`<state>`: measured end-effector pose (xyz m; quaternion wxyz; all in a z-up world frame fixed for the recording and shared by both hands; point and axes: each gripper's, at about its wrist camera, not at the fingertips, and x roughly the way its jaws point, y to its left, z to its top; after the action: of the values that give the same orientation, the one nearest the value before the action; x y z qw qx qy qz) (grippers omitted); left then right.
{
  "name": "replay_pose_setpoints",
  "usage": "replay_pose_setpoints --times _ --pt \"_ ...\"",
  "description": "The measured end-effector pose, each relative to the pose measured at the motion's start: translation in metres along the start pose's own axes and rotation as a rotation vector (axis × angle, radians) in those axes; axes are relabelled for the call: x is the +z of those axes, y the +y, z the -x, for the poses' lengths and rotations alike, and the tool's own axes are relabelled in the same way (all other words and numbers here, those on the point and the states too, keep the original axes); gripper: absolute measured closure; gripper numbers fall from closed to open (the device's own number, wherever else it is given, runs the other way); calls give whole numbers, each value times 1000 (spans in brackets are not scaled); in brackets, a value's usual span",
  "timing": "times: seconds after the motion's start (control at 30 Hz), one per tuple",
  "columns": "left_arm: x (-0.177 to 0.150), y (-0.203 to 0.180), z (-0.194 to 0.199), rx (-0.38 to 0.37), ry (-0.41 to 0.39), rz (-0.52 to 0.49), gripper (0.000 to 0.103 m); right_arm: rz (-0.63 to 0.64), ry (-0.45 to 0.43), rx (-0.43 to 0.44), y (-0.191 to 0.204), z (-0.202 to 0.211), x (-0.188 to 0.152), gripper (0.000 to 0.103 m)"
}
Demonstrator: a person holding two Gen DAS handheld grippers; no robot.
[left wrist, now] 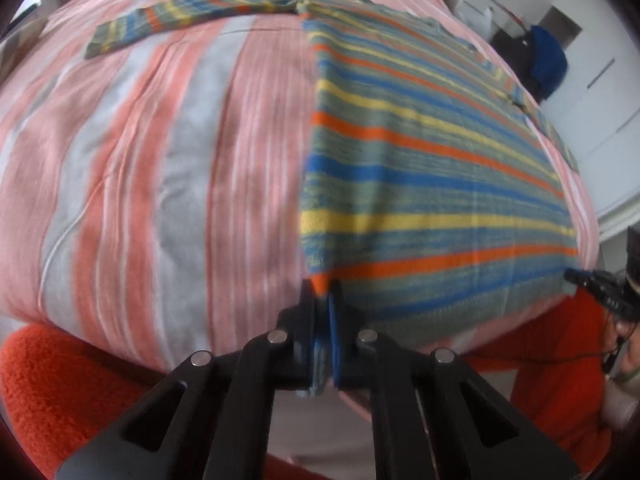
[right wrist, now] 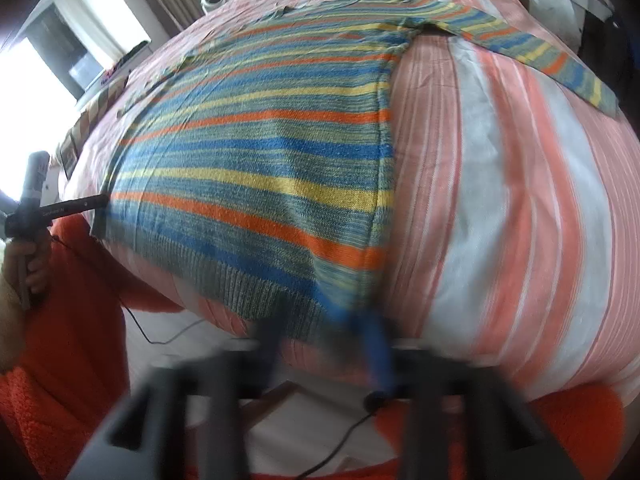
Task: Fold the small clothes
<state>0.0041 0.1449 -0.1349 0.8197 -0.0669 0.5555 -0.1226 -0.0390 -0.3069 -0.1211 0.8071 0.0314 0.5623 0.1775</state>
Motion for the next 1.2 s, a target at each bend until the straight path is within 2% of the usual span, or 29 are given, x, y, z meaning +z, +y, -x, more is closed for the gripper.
replay_pose_setpoints --times 0.1,0.23,0.33,0.37,0.43,0.57,0.6,0.67,0.7,0.73,0.8,0.83,0.87,0.9,0.93,1.0,1.03,1.1,1.2 --pt "-8 -2 13 -78 11 3 102 -28 -7 21 -3 11 0 98" --pt "-24 -4 39 -127 46 -32 102 7 -11 37 1 49 -3 99" --pt "-22 3 32 -85 70 -22 102 12 12 35 5 58 -6 99" --pt "-19 8 21 -58 83 2 101 10 20 29 4 51 -7 99" --pt "-15 14 0 -58 129 50 99 -11 38 17 -3 34 -6 99" --pt "-16 4 -16 8 151 39 91 -63 64 9 -15 1 -9 98" --pt "-19 0 -13 25 154 24 86 -90 63 16 -20 -1 -10 97" --pt "-23 -7 -10 60 160 18 63 -124 69 17 -26 -2 -13 83" --pt "-26 -7 -5 83 158 26 56 -134 77 3 -29 0 -17 73" --pt "-27 -8 -3 97 148 33 55 -137 83 -11 -33 4 -22 62" --pt "-29 -9 16 114 86 47 52 -147 80 -56 -39 15 -30 55" --pt "-27 -9 28 115 37 53 48 -153 65 -79 -42 21 -32 55" --pt "-25 -10 36 116 -3 57 38 -164 39 -106 -45 30 -33 55" --pt "-19 -11 48 122 -71 63 29 -178 -5 -136 -48 41 -33 54" --pt "-11 -12 58 135 -144 72 26 -188 -49 -161 -50 50 -32 48" --pt "6 -9 66 163 -239 102 16 -213 -192 -230 -56 71 -24 36" --pt "10 -4 68 165 -263 114 15 -225 -251 -261 -58 77 -20 32" --pt "29 4 65 174 -334 158 15 -256 -395 -305 -64 83 -6 32" --pt "51 22 50 210 -406 203 15 -277 -485 -329 -69 72 12 32"
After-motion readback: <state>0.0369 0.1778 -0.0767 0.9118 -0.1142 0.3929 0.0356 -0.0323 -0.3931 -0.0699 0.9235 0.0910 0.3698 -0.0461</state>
